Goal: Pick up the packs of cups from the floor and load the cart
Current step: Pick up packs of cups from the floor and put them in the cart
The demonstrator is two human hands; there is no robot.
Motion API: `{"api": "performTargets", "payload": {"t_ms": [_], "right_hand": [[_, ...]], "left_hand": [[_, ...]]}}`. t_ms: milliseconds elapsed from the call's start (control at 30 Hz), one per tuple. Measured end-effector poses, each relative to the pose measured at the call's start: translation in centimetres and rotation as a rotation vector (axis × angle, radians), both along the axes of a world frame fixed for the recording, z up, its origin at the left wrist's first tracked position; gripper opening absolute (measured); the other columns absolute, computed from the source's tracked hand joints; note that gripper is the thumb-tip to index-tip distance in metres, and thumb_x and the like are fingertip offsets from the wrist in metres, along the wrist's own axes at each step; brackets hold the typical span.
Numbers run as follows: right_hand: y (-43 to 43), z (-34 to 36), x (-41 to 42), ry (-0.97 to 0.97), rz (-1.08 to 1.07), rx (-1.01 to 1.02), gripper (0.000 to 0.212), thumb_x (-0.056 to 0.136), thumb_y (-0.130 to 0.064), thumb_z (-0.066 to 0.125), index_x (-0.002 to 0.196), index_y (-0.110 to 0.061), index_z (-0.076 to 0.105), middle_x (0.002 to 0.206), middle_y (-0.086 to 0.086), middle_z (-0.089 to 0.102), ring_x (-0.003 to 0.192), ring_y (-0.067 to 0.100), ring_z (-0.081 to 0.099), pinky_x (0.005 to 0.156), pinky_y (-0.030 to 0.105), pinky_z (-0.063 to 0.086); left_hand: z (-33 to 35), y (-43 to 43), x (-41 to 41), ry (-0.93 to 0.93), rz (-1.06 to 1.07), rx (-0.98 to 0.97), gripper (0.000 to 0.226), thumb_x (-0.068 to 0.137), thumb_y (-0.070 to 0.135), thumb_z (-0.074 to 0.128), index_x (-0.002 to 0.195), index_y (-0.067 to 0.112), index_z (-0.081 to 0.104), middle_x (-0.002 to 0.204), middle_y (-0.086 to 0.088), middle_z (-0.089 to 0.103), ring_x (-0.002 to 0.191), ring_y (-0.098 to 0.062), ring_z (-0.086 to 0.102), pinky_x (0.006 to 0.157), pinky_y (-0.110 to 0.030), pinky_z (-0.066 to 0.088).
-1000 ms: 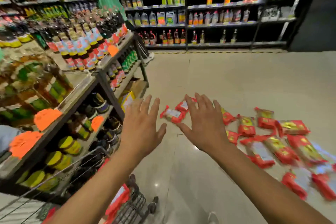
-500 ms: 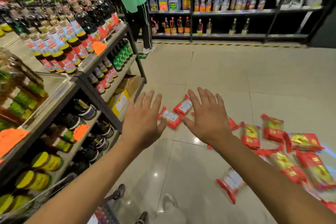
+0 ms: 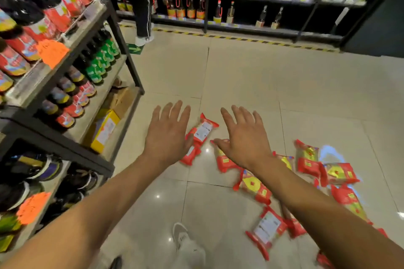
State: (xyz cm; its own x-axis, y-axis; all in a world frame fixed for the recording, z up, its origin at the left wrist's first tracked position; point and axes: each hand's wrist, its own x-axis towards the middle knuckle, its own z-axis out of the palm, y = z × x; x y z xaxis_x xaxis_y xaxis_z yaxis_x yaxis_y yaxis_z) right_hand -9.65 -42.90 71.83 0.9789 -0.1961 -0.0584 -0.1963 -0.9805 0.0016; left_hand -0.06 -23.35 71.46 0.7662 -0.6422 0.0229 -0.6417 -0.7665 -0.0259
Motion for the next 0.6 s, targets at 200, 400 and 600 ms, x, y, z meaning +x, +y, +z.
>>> {"api": "performTargets", "payload": {"t_ms": [200, 400, 600], "right_hand": [[-4.3, -7.2, 11.3, 0.113, 0.047, 0.0, 0.083, 0.092, -0.066, 0.045, 0.159, -0.021, 0.025, 0.163, 0.017, 0.033, 0.15, 0.036, 0.03, 0.121, 0.055, 0.018], [-9.3, -21.0, 24.8, 0.25, 0.141, 0.033, 0.086, 0.091, -0.063, 0.05, 0.16, -0.02, 0.022, 0.164, 0.015, 0.031, 0.15, 0.035, 0.031, 0.121, 0.053, 0.018], [-13.2, -43.9, 34.4, 0.438, 0.248, 0.101, 0.082, 0.094, -0.062, 0.045, 0.16, -0.019, 0.021, 0.165, 0.017, 0.027, 0.149, 0.036, 0.03, 0.121, 0.05, 0.021]], "left_hand": [[-7.0, -3.0, 12.1, 0.054, -0.026, 0.102, 0.076, 0.093, 0.052, 0.056, 0.153, 0.009, 0.04, 0.159, -0.019, 0.041, 0.142, -0.039, 0.042, 0.119, -0.057, 0.027], [-19.7, -7.3, 23.4, 0.125, -0.009, 0.174, 0.074, 0.094, 0.051, 0.055, 0.155, 0.013, 0.038, 0.159, -0.015, 0.041, 0.143, -0.036, 0.04, 0.12, -0.053, 0.026], [-43.0, -12.1, 31.6, 0.295, -0.016, 0.341, 0.076, 0.094, 0.045, 0.053, 0.158, 0.012, 0.027, 0.163, -0.016, 0.032, 0.146, -0.037, 0.033, 0.121, -0.054, 0.019]]}}
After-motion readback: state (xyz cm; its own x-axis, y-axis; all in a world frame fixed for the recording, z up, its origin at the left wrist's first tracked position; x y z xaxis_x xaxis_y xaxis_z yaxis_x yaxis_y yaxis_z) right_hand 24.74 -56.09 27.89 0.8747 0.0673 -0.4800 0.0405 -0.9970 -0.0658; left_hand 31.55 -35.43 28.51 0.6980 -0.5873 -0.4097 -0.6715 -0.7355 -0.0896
